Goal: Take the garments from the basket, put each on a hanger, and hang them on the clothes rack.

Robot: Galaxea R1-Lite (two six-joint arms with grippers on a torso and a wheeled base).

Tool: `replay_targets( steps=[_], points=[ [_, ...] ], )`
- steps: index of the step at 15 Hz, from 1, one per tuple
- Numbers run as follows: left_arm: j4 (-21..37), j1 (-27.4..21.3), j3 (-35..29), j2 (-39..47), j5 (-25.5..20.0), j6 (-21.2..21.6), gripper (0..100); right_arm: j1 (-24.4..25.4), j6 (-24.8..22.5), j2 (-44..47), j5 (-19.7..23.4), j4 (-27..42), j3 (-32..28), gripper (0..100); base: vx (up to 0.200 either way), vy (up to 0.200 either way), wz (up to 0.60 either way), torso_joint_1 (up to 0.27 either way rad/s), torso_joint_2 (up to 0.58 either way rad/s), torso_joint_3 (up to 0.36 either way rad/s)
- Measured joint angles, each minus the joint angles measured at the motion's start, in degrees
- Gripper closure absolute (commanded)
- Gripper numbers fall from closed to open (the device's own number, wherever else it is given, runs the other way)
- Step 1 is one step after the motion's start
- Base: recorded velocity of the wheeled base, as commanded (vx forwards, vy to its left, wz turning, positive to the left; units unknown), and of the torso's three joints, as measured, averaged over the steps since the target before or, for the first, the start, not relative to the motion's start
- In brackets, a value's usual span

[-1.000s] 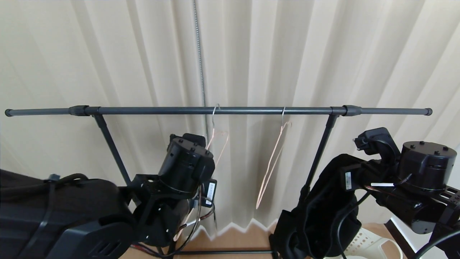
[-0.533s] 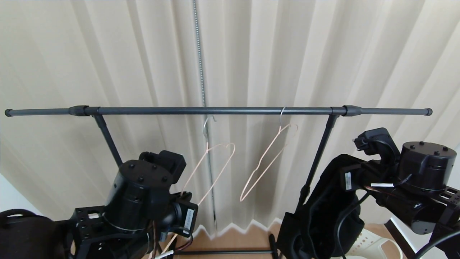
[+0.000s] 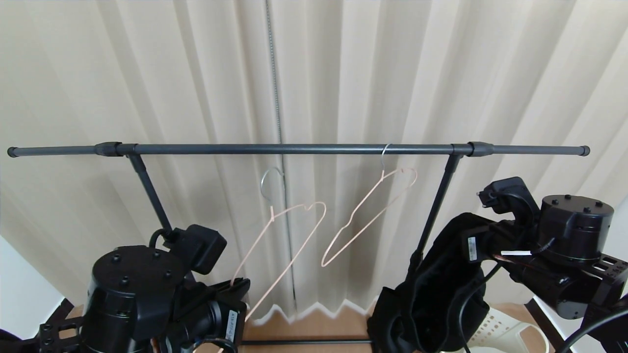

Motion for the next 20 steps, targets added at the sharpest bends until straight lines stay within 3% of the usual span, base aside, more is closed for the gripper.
replay_targets(
  steps=[4,8,10,11,13,15,17,20],
  points=[
    [-1.8,0.0,2.3,-0.2,0.2,0.1,100,0.0,0.0,0.3,0.0,0.0,0.1,100,-0.200,0.000,0.00,-0.006,0.00,0.005],
    [-2.4,0.6,3.4,-1.6,0.2,0.3,100,0.0,0.0,0.5,0.0,-0.1,-0.2,100,0.000,0.000,0.00,0.000,0.00,0.000],
    [-6.6,1.6,3.7,-3.2,-0.5,1.5,100,0.0,-0.2,0.5,-0.5,0.1,-0.4,100,0.000,0.000,0.00,0.000,0.00,0.000],
    [-10.3,1.9,3.9,-4.1,-2.1,3.7,100,0.0,-0.5,0.5,-2.0,0.0,-0.7,100,0.000,0.000,0.00,0.000,0.00,0.000],
    [-12.4,2.5,4.9,-5.5,-9.2,8.2,100,0.0,-3.0,0.6,-7.1,0.1,-1.6,100,0.000,0.000,0.00,0.000,0.00,0.000],
    [-12.7,2.8,6.9,-6.5,-15.1,13.8,100,0.0,-9.5,0.6,-12.4,0.2,-3.4,100,0.000,0.000,0.00,0.000,0.00,0.000],
    [-12.8,2.8,8.2,-6.8,-17.9,16.4,100,-0.2,-13.3,0.9,-14.0,0.1,-5.9,100,0.000,0.000,0.00,0.000,0.00,0.000],
    [-13.0,2.8,10.2,-5.5,-24.4,20.2,100,-0.2,-12.8,2.8,-15.6,-1.8,-7.2,100,0.000,0.000,0.00,0.000,0.00,0.000]
  ],
)
